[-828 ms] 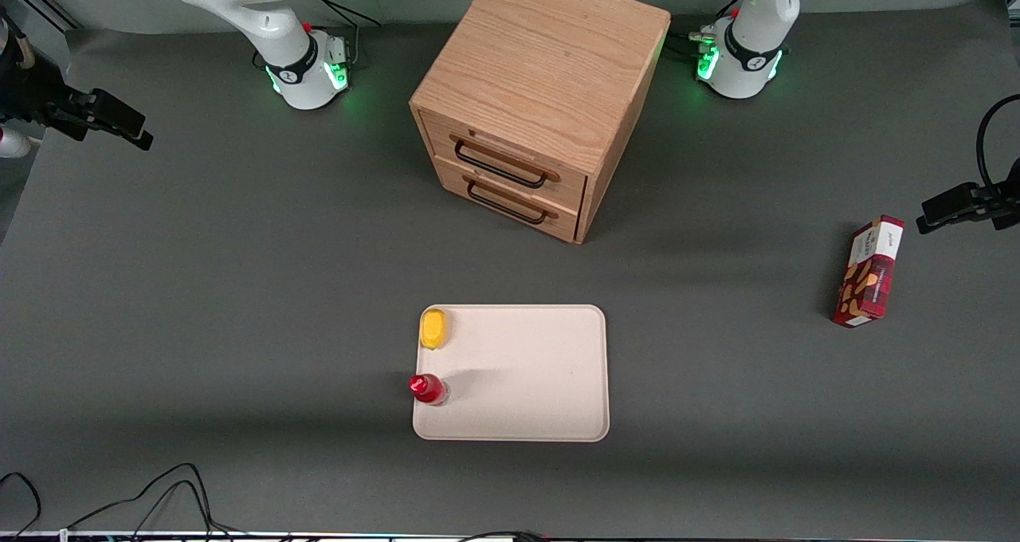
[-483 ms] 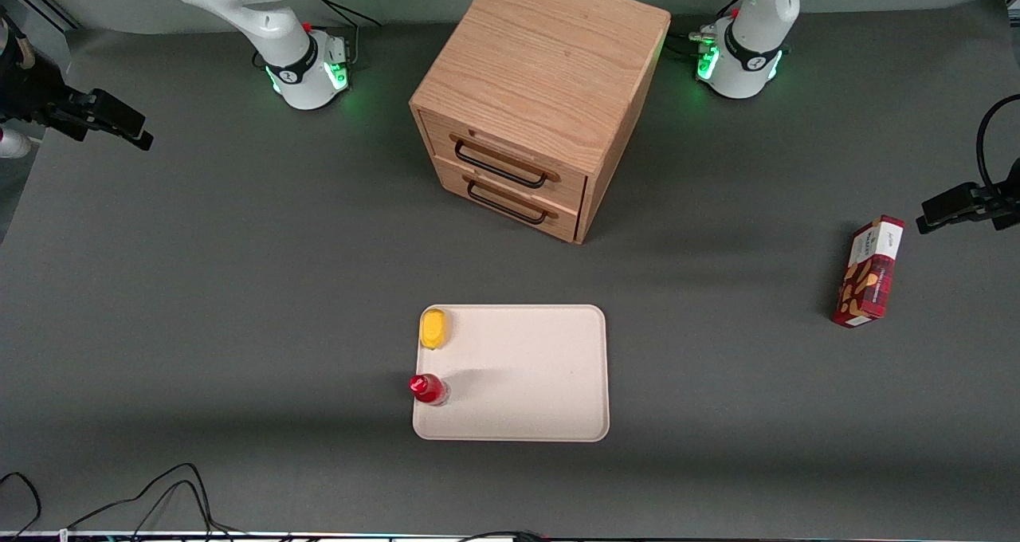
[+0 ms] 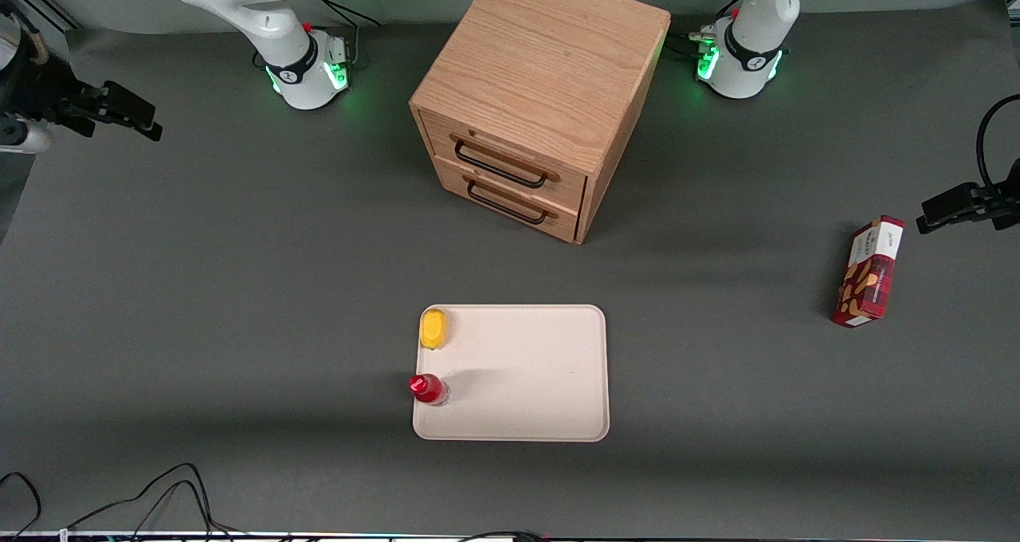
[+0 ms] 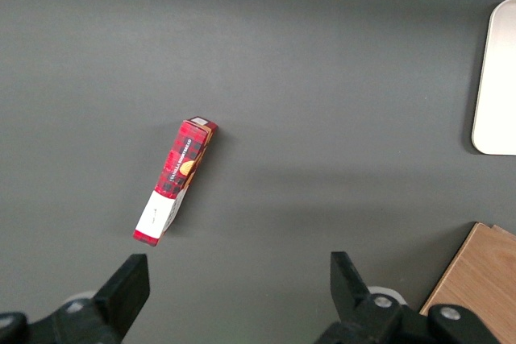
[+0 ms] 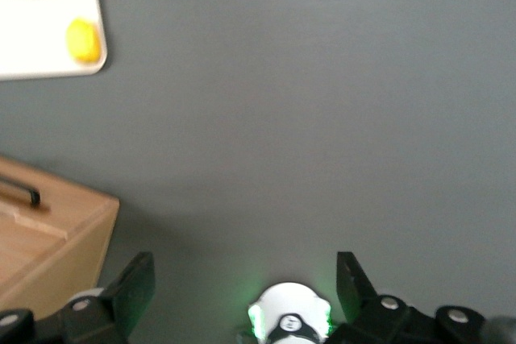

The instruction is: Open upper drawer

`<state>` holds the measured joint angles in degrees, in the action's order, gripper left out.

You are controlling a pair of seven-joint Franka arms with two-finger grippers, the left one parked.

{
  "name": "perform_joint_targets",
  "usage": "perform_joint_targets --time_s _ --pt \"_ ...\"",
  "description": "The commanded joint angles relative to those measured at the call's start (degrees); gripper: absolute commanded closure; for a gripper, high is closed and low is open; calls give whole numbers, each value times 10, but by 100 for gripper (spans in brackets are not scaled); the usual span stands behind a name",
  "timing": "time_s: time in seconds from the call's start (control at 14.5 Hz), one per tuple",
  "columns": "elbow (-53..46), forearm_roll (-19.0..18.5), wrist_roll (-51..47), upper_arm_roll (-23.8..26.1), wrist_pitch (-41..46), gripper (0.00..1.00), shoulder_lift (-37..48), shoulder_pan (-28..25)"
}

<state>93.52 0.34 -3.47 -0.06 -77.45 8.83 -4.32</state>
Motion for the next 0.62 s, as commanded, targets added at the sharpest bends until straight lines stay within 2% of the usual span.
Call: perform_joint_targets --time_s 0.0,0.14,0.28,0.34,0.55 --pt "-19 32 106 10 16 0 -9 -9" --pt "-48 58 132 18 15 0 -39 -12" --pt "-105 62 203 65 16 0 -88 -17" --pt "-120 89 231 79 16 0 -107 -17" --pt "-141 220 244 86 10 0 -174 -19"
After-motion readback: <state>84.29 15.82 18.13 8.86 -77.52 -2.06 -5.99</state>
